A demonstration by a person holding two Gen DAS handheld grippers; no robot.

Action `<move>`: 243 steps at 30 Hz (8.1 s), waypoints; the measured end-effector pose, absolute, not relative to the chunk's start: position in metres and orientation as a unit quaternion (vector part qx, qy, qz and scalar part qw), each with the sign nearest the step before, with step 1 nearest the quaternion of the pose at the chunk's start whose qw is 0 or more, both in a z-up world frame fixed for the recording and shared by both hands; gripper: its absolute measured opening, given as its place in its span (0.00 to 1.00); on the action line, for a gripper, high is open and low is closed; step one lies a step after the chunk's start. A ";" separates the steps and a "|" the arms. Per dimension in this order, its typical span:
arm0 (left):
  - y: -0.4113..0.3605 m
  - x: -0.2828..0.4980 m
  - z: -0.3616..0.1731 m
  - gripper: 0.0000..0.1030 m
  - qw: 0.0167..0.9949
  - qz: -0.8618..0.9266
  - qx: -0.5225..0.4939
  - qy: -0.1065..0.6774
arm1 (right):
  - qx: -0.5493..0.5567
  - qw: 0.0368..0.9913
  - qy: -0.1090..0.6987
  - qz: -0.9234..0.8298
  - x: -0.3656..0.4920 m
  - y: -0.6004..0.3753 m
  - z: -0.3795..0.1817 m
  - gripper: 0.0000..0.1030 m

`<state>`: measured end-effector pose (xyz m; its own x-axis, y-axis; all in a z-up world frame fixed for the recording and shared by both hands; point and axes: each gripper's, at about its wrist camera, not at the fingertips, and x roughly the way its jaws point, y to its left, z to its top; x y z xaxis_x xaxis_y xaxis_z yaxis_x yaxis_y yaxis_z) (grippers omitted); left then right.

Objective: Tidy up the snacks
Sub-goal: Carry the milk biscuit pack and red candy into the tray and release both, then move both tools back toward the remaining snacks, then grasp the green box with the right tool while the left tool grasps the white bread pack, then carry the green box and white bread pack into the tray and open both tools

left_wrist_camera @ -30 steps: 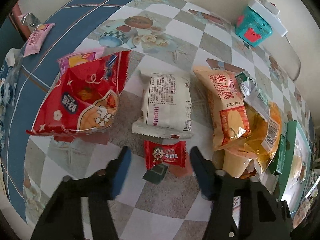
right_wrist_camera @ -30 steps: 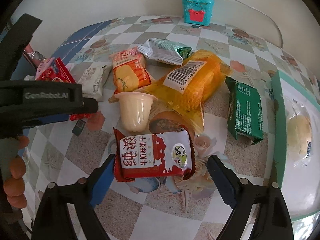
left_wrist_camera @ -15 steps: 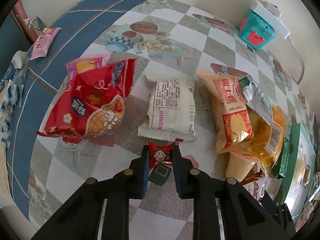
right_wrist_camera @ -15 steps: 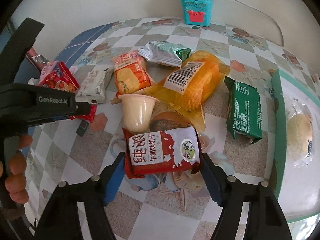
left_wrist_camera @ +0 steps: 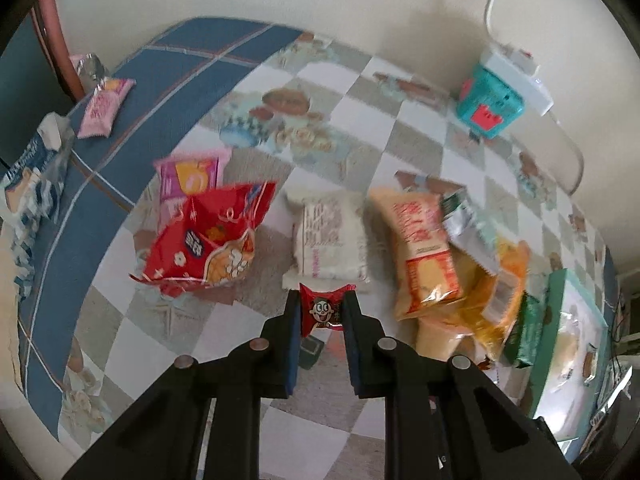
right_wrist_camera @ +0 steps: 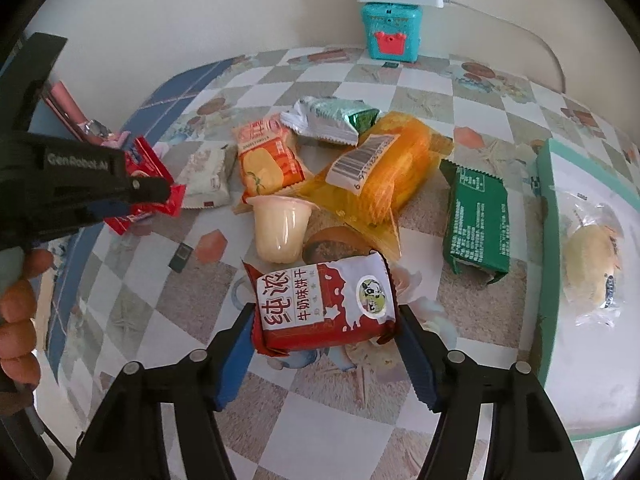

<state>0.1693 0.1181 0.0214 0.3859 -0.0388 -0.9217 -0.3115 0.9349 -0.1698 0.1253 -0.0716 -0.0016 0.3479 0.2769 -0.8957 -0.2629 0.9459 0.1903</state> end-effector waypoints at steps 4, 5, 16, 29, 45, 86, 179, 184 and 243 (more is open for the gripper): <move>0.113 0.167 0.034 0.20 0.825 0.088 -0.154 0.537 | 0.016 0.825 0.538 0.172 0.121 -0.077 0.008 0.68; 0.111 0.166 0.037 0.20 0.826 0.088 -0.152 0.536 | 0.017 0.827 0.534 0.173 0.120 -0.079 0.011 0.68; 0.085 0.165 0.069 0.20 0.850 0.075 -0.139 0.502 | 0.038 0.851 0.506 0.133 0.119 -0.118 0.037 0.68; 0.018 0.163 0.092 0.20 0.867 0.014 -0.115 0.485 | 0.084 0.878 0.470 -0.013 0.114 -0.227 0.062 0.68; -0.124 0.145 0.091 0.20 0.855 -0.136 -0.025 0.499 | 0.191 0.839 0.468 -0.204 0.070 -0.387 0.043 0.68; -0.162 0.159 0.042 0.80 0.819 -0.096 0.027 0.565 | 0.193 0.837 0.470 -0.204 0.070 -0.395 0.023 1.00; 0.118 0.216 -0.003 0.52 0.838 0.087 -0.173 0.509 | -0.001 0.821 0.569 0.051 0.216 -0.141 -0.014 0.66; 0.129 0.214 -0.012 0.52 0.829 0.117 -0.178 0.517 | -0.001 0.819 0.571 0.050 0.216 -0.143 -0.016 0.65; 0.090 0.192 0.054 0.52 0.876 0.107 -0.110 0.457 | 0.035 0.856 0.511 0.064 0.166 -0.172 0.039 0.41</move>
<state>0.1921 0.0899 0.0544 0.5592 0.0865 -0.8245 -0.2871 0.9532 -0.0947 0.1656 -0.1715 0.0395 0.4686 0.1451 -0.8714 -0.0740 0.9894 0.1250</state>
